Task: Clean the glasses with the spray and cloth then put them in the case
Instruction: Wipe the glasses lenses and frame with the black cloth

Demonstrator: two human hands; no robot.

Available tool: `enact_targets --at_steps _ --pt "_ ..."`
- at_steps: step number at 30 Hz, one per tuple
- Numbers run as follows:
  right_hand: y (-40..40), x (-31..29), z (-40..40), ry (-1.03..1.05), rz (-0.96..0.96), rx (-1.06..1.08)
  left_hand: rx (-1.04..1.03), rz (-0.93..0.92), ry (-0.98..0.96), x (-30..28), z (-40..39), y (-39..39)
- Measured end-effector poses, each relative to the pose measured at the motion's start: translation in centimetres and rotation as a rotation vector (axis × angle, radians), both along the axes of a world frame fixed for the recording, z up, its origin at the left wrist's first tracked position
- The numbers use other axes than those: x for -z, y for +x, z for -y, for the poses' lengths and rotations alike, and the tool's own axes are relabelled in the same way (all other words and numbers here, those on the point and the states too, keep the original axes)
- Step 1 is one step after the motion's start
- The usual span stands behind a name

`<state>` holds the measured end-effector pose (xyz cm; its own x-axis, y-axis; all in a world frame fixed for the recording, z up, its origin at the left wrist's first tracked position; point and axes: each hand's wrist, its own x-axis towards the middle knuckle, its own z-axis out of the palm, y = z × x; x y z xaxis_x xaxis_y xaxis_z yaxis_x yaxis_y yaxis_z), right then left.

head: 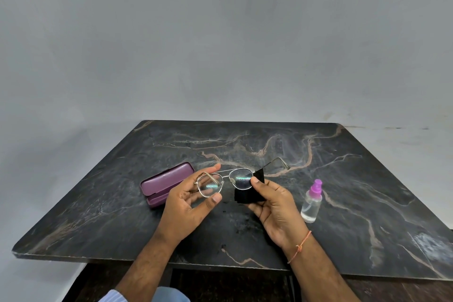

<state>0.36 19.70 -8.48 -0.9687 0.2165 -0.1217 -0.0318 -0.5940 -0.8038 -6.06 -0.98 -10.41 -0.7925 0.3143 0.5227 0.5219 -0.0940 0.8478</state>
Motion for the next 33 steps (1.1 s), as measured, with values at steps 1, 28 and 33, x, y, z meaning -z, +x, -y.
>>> enact_targets --at_steps 1,28,33 --pt "-0.02 0.00 0.01 -0.001 0.001 0.005 0.001 0.002 0.000 -0.02 0.00 0.02" --pt "0.38 -0.48 0.24 -0.048 -0.047 0.013 0.000 0.029 0.006 0.19 -0.10 -0.16" --pt "0.53 -0.40 0.20 -0.081 -0.027 -0.103 0.021 0.025 0.004 0.27 -0.08 -0.18"
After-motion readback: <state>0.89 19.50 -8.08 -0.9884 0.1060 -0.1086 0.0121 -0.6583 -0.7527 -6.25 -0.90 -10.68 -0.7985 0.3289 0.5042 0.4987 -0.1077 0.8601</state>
